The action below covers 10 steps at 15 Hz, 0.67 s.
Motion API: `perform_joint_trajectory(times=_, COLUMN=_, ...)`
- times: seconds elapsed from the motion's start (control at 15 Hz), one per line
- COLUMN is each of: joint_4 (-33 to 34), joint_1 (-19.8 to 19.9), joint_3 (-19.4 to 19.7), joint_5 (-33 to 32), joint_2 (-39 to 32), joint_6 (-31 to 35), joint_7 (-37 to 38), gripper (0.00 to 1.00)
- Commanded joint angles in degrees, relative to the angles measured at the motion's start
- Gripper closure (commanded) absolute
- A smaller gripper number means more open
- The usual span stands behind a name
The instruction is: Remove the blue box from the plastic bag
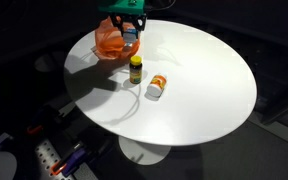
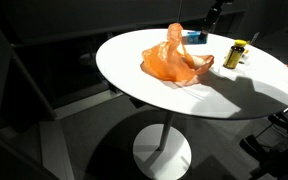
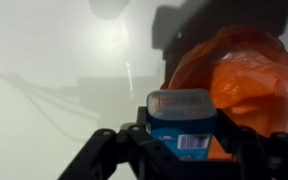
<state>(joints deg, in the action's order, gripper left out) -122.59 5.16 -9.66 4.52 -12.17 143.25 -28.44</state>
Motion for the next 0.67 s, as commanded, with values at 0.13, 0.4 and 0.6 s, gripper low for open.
perform_joint_trajectory(times=0.13, joint_4=-1.6, joint_1=-0.2, joint_3=5.4, joint_5=-0.8, joint_2=0.7, joint_6=1.3, joint_7=4.2, gripper=0.59)
perform_joint_trajectory(times=0.4, joint_4=-3.6, joint_1=0.7, joint_3=7.6, joint_5=0.6, joint_2=0.5, joint_6=3.7, joint_7=3.5, gripper=0.59)
perform_joint_trajectory(times=0.6, joint_4=-5.9, joint_1=1.5, joint_3=8.0, joint_5=1.6, joint_2=0.3, joint_6=6.4, joint_7=2.7, gripper=0.59)
